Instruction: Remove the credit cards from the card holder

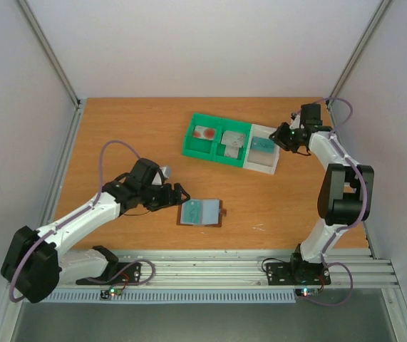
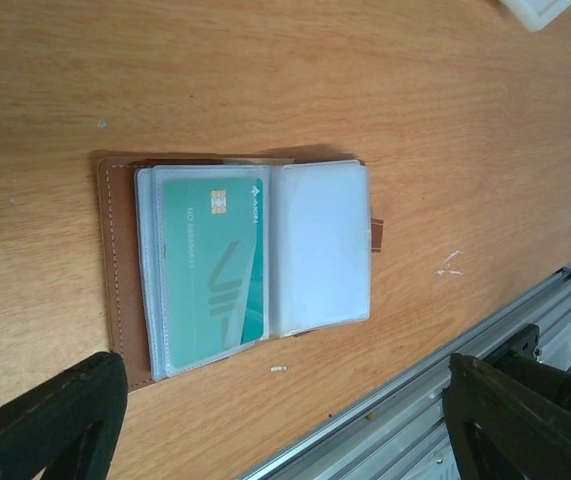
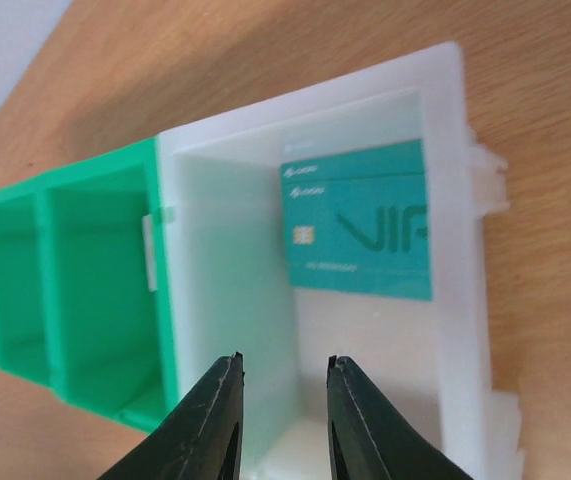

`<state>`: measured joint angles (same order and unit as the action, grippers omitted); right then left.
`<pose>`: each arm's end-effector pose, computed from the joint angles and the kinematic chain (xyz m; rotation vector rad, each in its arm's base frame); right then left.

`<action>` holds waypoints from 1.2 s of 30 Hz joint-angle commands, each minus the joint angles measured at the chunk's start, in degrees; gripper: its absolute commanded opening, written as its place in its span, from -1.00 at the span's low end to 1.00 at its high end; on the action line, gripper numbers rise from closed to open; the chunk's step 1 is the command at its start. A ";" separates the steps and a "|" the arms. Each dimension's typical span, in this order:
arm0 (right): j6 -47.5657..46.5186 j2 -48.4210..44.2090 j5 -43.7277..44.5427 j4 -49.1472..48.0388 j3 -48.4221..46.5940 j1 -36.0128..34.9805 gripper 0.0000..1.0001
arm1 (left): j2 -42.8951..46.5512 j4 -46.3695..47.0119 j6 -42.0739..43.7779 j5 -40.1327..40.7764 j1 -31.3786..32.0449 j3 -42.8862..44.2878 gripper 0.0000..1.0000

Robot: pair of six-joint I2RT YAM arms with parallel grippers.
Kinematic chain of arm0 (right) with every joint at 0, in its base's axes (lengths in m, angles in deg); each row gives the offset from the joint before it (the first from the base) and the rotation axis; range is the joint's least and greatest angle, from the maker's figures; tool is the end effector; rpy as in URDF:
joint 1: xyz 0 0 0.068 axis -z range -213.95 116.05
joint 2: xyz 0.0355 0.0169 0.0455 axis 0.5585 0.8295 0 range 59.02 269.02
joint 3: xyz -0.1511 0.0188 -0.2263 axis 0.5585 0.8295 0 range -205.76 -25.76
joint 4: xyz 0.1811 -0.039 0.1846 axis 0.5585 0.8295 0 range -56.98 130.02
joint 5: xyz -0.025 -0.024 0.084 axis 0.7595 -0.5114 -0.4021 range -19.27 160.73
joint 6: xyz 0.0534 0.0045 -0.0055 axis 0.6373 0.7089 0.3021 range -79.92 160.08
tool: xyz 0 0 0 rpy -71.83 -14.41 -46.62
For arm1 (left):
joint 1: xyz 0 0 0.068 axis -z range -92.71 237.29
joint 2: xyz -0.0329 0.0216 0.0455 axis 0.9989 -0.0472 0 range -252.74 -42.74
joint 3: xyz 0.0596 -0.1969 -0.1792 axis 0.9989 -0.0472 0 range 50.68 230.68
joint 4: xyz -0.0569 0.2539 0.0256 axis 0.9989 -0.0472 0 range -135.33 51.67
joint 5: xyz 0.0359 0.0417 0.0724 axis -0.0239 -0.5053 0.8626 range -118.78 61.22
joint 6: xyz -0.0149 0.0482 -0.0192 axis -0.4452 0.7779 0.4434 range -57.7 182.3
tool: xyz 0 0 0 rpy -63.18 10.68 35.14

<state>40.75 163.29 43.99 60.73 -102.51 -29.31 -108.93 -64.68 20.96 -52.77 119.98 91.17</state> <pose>0.3905 -0.0157 0.2225 -0.0692 2.4724 0.5593 0.1821 -0.1341 0.2188 -0.0070 2.6861 -1.0090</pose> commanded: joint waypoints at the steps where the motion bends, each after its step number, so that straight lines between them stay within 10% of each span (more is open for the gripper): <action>1: 5.58 -6.15 -2.52 2.44 2.73 -1.92 -0.48 | -2.65 1.40 2.08 -0.35 -0.21 -0.23 0.70; 18: 12.65 -21.67 -2.30 4.06 13.97 -22.29 -0.50 | -11.66 12.23 0.86 -3.36 -0.90 -6.59 -0.01; 36: 20.09 -17.10 2.34 -12.41 25.35 -45.70 -0.62 | -16.41 19.55 0.08 -8.36 -1.05 -9.02 -0.72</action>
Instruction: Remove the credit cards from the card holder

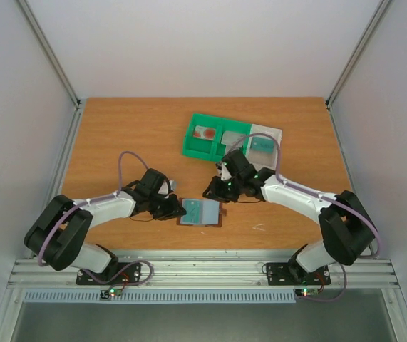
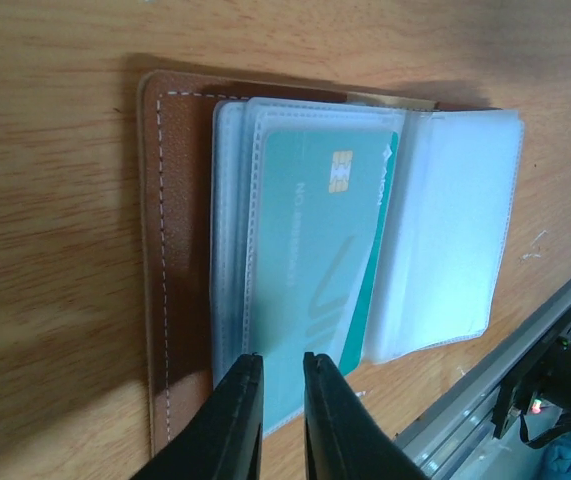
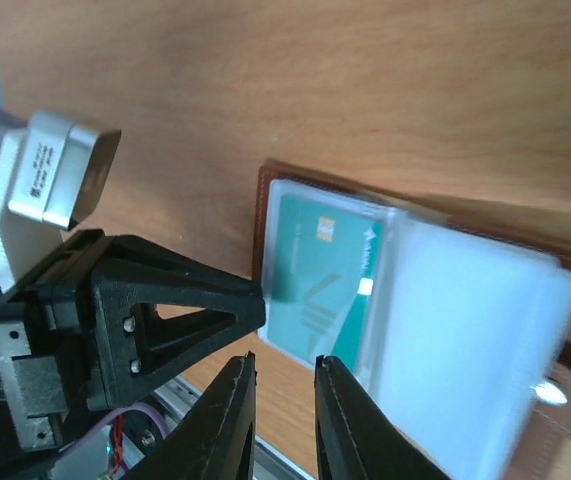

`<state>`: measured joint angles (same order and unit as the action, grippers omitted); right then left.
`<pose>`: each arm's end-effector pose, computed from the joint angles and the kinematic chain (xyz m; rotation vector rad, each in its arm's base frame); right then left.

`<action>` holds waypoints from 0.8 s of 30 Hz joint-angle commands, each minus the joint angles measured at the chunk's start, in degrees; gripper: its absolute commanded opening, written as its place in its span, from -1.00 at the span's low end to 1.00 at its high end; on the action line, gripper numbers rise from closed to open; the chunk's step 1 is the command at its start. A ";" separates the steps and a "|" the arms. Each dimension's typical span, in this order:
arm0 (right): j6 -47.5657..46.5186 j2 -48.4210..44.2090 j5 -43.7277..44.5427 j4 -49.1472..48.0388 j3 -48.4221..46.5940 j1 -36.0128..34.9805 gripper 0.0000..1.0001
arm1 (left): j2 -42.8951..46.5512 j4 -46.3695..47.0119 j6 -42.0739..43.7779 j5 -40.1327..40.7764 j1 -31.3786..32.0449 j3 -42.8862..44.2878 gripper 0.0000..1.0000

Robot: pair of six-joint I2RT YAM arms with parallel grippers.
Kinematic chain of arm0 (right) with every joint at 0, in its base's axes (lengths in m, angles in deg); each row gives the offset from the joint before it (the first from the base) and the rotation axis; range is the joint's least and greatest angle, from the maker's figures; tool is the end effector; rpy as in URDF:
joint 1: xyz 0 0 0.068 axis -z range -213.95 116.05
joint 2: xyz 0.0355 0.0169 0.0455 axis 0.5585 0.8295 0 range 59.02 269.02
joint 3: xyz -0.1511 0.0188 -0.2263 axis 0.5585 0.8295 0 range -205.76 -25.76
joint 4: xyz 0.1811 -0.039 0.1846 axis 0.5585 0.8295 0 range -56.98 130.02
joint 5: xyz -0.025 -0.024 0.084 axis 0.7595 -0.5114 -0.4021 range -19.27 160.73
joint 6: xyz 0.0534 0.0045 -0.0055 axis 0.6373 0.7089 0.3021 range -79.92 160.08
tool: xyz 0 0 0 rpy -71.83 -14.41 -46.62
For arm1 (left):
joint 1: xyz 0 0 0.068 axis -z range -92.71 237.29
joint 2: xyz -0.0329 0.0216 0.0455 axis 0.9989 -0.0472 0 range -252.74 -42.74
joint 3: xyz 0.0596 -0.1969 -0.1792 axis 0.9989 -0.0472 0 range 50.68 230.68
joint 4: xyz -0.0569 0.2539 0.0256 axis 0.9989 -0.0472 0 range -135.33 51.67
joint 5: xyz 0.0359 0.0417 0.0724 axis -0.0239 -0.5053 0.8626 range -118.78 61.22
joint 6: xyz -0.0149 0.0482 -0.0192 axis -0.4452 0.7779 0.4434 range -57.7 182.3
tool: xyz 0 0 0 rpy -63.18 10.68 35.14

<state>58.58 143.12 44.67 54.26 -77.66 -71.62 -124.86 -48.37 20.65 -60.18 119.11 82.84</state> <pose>0.2243 0.1928 0.2112 -0.6362 2.5597 0.9462 0.1938 -0.1420 0.1356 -0.0304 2.8512 -1.0961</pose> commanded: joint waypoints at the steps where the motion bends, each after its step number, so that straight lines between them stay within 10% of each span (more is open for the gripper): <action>1: 2.32 3.95 2.06 -6.40 0.42 -4.27 -0.62 | -0.52 3.05 0.46 -0.75 -0.19 -0.86 -0.75; 24: 6.43 10.97 2.47 -17.87 8.47 -8.16 -0.67 | -1.02 1.60 2.08 -0.65 -0.24 -3.03 -0.98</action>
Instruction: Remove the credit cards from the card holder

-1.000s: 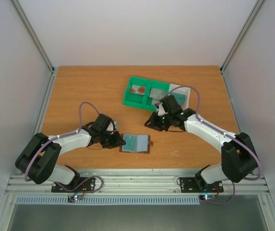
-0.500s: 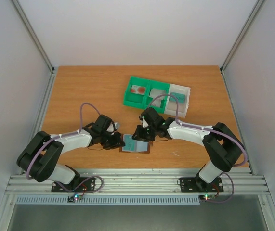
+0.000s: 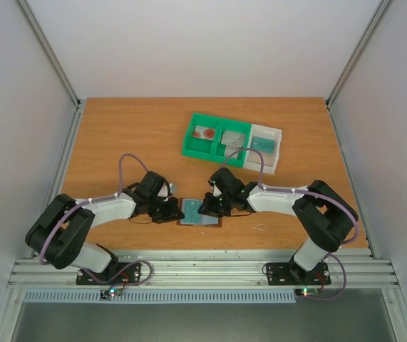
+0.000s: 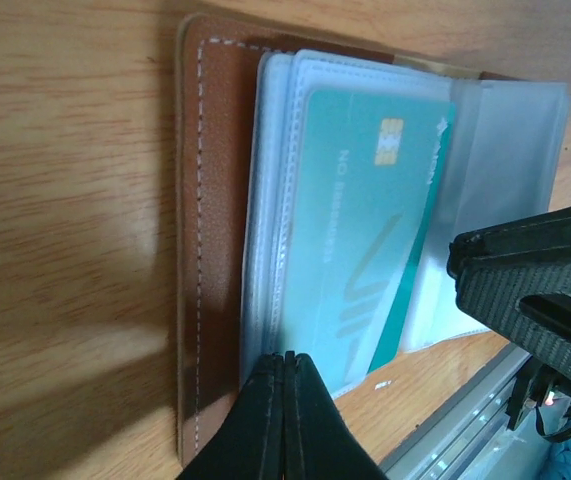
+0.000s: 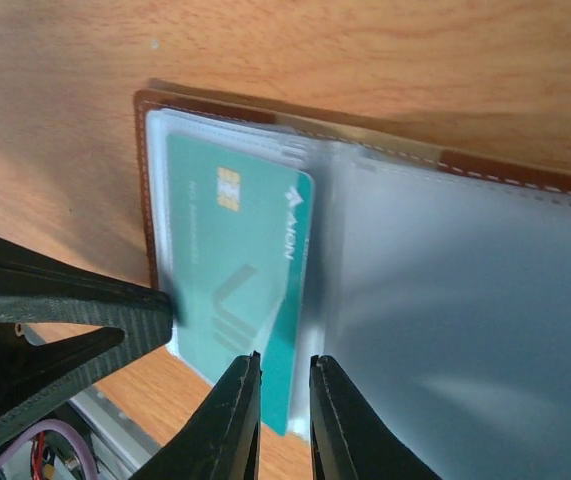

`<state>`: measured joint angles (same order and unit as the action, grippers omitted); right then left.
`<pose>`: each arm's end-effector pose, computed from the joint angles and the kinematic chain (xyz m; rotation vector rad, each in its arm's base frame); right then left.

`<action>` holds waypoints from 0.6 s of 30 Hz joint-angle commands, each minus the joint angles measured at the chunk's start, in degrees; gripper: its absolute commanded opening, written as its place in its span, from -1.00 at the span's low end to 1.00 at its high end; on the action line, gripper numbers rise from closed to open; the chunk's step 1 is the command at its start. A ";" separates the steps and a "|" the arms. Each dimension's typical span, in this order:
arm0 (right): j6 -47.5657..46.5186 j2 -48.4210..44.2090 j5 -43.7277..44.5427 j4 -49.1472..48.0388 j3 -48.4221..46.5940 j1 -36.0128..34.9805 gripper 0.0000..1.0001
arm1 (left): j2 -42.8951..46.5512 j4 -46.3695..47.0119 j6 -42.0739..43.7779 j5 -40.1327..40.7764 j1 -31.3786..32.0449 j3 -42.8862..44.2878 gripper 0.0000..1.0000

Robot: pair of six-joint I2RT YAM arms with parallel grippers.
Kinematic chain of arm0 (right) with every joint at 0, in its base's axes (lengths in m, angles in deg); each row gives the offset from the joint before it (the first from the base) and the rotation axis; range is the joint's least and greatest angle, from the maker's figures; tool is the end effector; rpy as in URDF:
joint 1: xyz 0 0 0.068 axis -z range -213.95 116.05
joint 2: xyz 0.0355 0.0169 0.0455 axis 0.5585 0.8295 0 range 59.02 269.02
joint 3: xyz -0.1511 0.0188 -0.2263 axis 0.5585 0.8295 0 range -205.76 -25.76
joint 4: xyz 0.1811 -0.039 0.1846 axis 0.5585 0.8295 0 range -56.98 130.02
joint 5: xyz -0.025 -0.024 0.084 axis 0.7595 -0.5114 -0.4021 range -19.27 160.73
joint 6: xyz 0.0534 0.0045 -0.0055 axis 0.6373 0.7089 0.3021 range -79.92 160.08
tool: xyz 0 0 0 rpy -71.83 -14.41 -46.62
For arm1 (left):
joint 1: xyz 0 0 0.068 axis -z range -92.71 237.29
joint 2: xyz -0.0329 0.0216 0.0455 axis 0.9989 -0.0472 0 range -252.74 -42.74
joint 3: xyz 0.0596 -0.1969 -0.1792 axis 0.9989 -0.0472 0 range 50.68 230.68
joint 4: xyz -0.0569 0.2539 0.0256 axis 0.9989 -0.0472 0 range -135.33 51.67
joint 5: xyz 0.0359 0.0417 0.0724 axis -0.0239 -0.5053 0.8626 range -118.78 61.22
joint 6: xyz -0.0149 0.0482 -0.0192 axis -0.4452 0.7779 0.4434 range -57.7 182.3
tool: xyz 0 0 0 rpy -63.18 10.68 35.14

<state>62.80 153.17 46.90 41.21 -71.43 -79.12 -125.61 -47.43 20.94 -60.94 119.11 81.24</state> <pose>0.2049 0.2264 0.1441 -0.7019 2.6492 0.9363 0.1891 -0.1396 0.1268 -0.0287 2.8772 -1.1000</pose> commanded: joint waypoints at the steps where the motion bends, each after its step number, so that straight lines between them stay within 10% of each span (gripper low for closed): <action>1: 2.53 1.01 0.10 -5.87 2.73 -0.71 -0.67 | -0.24 0.81 1.81 0.13 -0.18 -1.66 -0.98; 18: 4.68 3.88 -2.17 -15.41 5.67 -1.15 -0.78 | 0.07 1.45 0.80 0.80 -0.20 -3.14 -0.97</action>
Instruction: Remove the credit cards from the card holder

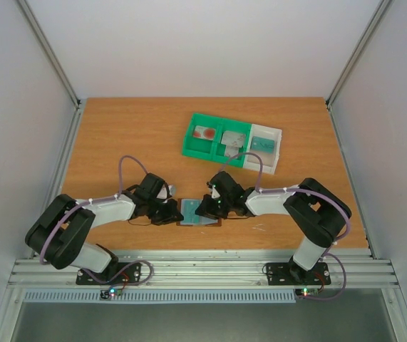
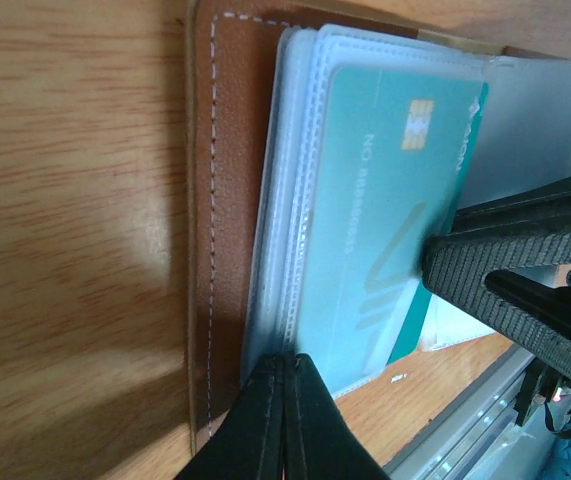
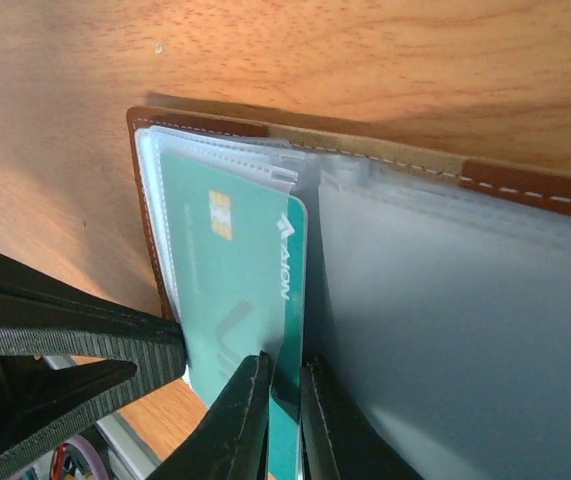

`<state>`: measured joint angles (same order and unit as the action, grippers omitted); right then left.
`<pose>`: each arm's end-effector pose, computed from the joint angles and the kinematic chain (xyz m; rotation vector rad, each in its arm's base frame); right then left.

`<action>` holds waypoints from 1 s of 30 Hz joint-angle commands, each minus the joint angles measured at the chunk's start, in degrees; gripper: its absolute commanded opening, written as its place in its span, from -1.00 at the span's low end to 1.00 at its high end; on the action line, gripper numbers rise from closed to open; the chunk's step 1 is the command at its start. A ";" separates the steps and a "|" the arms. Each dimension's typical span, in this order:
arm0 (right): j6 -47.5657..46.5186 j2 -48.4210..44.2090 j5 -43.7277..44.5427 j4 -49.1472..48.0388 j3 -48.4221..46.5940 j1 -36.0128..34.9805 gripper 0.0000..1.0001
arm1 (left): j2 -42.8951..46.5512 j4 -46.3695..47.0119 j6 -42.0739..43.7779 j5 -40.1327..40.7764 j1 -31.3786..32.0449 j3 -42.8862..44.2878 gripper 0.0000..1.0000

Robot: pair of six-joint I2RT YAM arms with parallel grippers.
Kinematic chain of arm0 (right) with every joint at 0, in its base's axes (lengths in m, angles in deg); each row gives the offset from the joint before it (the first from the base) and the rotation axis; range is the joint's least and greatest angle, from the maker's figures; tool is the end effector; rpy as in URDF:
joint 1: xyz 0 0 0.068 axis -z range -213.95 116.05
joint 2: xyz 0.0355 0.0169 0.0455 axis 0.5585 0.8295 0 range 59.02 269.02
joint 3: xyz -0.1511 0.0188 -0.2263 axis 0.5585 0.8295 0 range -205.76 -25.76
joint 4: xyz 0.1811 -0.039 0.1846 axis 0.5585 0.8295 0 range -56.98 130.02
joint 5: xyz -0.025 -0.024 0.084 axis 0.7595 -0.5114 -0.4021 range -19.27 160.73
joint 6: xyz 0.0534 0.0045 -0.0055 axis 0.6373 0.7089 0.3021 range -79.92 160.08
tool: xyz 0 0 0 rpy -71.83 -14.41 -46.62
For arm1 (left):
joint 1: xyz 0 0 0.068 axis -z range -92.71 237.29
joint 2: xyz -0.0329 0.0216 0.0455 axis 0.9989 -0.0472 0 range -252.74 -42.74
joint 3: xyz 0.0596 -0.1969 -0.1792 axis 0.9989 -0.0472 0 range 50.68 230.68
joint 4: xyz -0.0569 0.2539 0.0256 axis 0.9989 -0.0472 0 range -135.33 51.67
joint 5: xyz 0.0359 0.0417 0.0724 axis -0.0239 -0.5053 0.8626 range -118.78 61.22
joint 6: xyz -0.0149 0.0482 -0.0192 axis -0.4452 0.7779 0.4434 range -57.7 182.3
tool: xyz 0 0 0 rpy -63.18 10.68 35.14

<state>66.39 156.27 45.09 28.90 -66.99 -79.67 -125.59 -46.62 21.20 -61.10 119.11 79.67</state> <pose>0.2023 0.2294 0.1222 -0.6573 2.5978 1.0344 0.1843 -0.1367 0.1209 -0.0269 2.8896 -1.0964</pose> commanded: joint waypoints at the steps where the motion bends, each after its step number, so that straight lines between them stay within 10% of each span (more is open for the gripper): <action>1: 1.05 0.50 -0.37 -3.44 1.32 -0.56 -0.83 | 0.20 0.58 0.57 1.07 -0.19 -1.70 -0.97; 30: 0.03 -1.37 -1.23 -6.51 4.50 1.11 -0.97 | -0.26 2.05 -0.27 2.59 -0.17 -4.00 -0.97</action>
<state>67.00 154.04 44.30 23.57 -63.65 -79.08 -124.93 -43.89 20.74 -61.18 118.87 77.83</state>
